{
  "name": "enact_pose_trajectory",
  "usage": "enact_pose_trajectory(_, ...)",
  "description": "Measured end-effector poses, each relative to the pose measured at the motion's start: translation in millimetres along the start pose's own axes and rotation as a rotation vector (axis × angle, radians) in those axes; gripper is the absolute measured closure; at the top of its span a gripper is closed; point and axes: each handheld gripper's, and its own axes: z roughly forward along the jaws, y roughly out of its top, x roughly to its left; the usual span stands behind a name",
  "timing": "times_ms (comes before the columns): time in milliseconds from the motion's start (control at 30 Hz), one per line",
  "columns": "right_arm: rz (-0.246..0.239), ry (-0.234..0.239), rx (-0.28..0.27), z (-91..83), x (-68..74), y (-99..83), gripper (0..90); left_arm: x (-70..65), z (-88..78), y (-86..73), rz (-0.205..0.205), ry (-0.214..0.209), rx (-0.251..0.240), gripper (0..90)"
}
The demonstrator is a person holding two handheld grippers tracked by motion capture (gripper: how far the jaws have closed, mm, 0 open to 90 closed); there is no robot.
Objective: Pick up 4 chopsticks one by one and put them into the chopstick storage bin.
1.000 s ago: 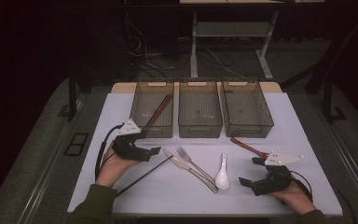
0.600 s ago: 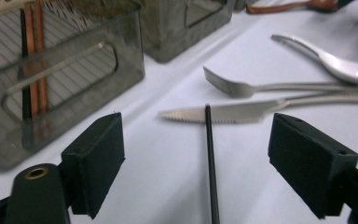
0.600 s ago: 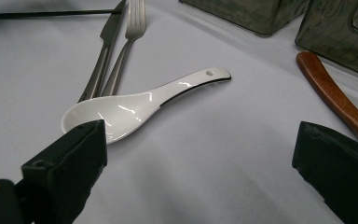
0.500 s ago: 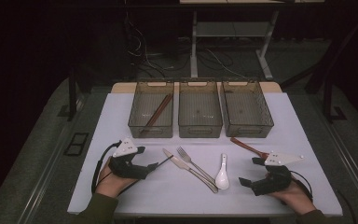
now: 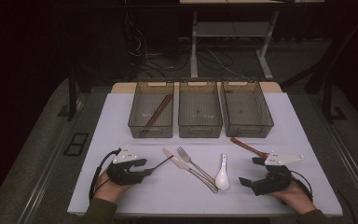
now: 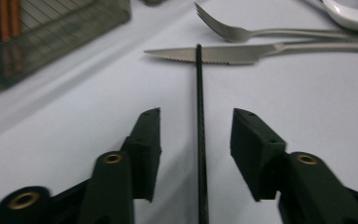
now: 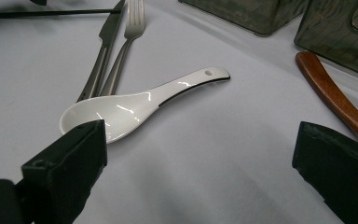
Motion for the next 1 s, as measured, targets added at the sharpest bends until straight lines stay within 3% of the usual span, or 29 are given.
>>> enact_pose_trajectory(267,0.0,0.004,-0.001,0.4,0.5,0.2,2.9,1.6,2.9,-3.0,0.012,-0.024,0.047,66.9)
enact_pose_trajectory(333,0.001,0.005,0.0,0.2,0.7,0.1,3.0,1.7,3.4,-4.5,-0.001,-0.03,0.049,68.9)
enact_pose_trajectory(367,0.001,0.006,0.001,0.2,0.8,0.1,2.9,3.0,2.6,-4.9,0.019,-0.029,0.07,69.9)
enact_pose_trajectory(600,-0.003,0.005,0.002,0.6,0.5,0.2,3.0,3.1,1.5,-5.5,0.027,-0.054,0.091,76.1)
enact_pose_trajectory(1000,-0.004,0.006,0.004,0.7,0.6,0.1,2.9,1.4,4.0,-5.0,0.045,-0.039,0.129,84.0)
